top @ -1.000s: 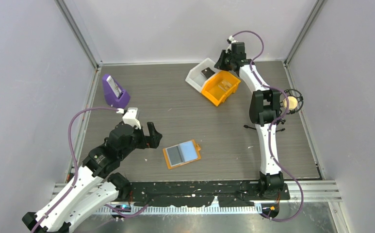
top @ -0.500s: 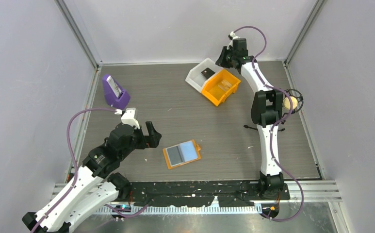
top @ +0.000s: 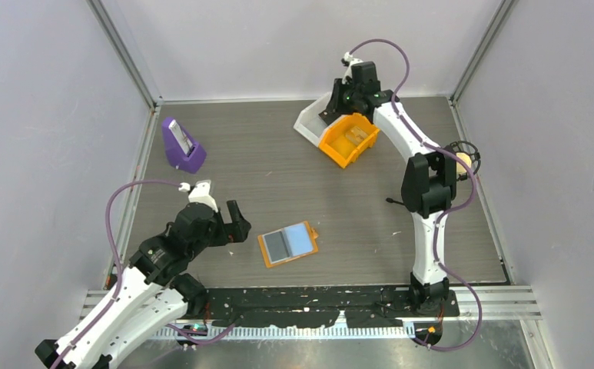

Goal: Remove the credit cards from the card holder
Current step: Remove the credit card from the card holder.

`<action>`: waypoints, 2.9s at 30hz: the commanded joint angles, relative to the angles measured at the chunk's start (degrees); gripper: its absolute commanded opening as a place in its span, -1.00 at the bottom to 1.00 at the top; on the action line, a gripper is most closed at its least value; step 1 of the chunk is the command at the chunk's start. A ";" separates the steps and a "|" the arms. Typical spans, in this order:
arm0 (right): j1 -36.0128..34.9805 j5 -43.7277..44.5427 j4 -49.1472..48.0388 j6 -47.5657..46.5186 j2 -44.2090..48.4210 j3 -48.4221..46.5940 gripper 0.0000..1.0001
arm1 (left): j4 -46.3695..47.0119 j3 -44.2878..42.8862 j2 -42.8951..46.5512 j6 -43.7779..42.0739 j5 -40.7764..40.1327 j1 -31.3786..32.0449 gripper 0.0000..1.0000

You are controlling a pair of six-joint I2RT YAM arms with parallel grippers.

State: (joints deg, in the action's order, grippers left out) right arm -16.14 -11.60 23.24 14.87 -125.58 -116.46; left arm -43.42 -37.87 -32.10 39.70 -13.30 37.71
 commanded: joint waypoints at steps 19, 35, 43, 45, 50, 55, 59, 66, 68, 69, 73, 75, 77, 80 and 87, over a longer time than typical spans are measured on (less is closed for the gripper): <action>-27.24 -2.09 -5.39 14.18 33.75 47.72 -0.14 | 8.62 7.13 -0.36 3.21 9.32 -0.28 0.93; -44.56 8.96 -6.81 20.62 35.77 54.41 0.28 | 6.12 7.09 -0.70 2.25 7.87 -0.37 0.73; -50.84 19.32 -2.58 21.34 31.15 48.62 0.39 | -5.69 2.51 11.02 1.31 -7.81 -0.38 0.98; -51.37 20.09 -2.93 21.57 30.10 48.09 0.43 | -5.76 3.20 14.30 2.83 -8.70 -0.37 0.98; -51.88 20.81 -3.58 21.37 26.55 46.68 0.52 | -7.34 5.31 22.38 6.08 -13.62 -0.35 0.99; -52.24 21.63 -2.66 21.34 22.18 44.09 0.51 | -7.41 6.38 29.05 6.59 -16.06 -0.36 0.99; -52.73 23.44 -1.33 21.17 19.76 42.95 0.49 | -7.65 6.97 31.39 7.16 -16.69 -0.29 0.99; -52.90 24.33 0.07 21.74 17.67 42.63 0.39 | -7.56 7.07 32.30 7.49 -15.74 -0.27 0.99; -52.94 25.22 0.22 21.49 17.79 42.83 0.35 | -7.65 6.84 30.87 7.49 -15.41 -0.32 0.99; -52.94 25.44 -0.09 21.46 17.81 43.10 0.32 | -7.64 6.84 30.10 7.49 -15.32 -0.28 0.99; -52.94 25.56 -0.44 21.25 17.18 43.34 0.25 | -7.32 6.68 29.11 7.11 -15.37 -0.29 0.99; -53.02 25.55 -0.52 21.25 16.93 43.42 0.22 | -7.34 6.71 28.98 7.07 -15.48 -0.32 0.99; -53.03 25.73 -0.30 21.18 16.79 43.31 0.23 | -7.31 6.75 29.08 7.05 -15.58 -0.33 0.99; -53.15 26.40 0.35 21.04 16.50 42.78 0.34 | -7.34 6.80 29.27 7.06 -15.78 -0.32 0.99; -54.00 27.62 1.46 20.56 15.59 42.55 0.44 | -7.28 6.95 29.60 7.14 -15.57 -0.28 0.99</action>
State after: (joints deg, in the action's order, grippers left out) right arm -69.45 13.56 23.35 35.83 -109.03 -72.25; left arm -51.42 -30.52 -2.44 46.35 -27.88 37.58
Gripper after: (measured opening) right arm 0.724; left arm 0.995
